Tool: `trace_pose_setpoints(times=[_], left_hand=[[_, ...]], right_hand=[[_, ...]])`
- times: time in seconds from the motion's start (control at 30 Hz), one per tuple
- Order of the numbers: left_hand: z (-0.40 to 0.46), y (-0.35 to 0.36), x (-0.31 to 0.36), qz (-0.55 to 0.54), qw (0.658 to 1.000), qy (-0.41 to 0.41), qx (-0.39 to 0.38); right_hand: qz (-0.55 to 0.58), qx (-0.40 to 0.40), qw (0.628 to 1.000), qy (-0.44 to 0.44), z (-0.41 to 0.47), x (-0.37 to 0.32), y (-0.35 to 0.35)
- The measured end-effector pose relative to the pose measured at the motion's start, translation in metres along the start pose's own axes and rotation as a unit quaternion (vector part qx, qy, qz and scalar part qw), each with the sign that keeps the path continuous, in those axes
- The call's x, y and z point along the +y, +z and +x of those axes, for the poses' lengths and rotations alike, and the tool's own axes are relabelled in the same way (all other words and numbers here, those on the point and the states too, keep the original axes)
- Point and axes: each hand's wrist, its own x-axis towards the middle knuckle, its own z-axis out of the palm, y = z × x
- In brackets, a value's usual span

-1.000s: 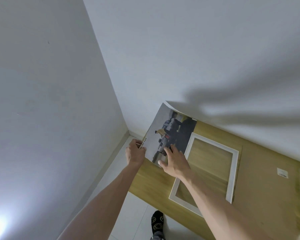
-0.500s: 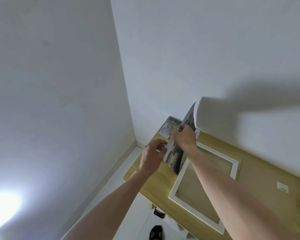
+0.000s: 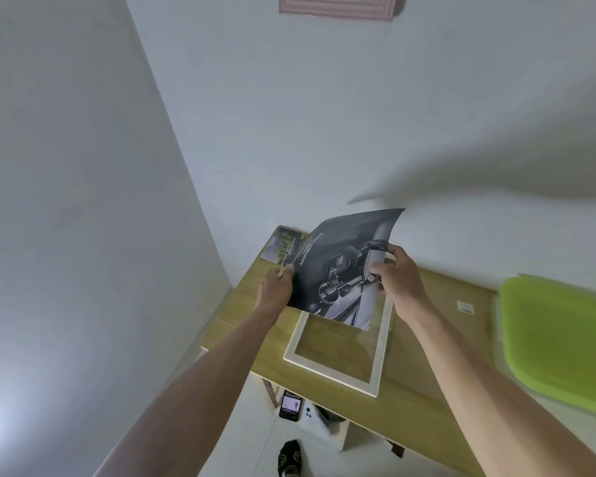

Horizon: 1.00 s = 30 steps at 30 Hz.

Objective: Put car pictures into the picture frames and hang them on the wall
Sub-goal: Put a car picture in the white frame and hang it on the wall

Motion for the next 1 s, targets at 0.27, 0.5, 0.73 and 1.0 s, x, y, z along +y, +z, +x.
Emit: trace_pose_setpoints(times=[0.27,0.5,0.73,1.0], left_hand=[[-0.016,0.037,-0.023,-0.016,0.998,-0.029,-0.049],[-0.006,0.046,-0.050,0.159,0.985,-0.021,-0.057],[0.011,0.046,-0.067,0.298,0.950,0.025,-0.095],[0.027,0.043,-0.069,0.322,0.938,0.053,-0.117]], right_hand=[[-0.071,0.105,0.988,0.084,-0.008,0.089,-0.053],[-0.207,0.107,0.963,0.139,-0.001,0.145,-0.030],[-0.340,0.093,0.929,0.112,0.008,0.170,-0.010],[-0.378,0.114,0.910,0.129,0.006,0.181,0.000]])
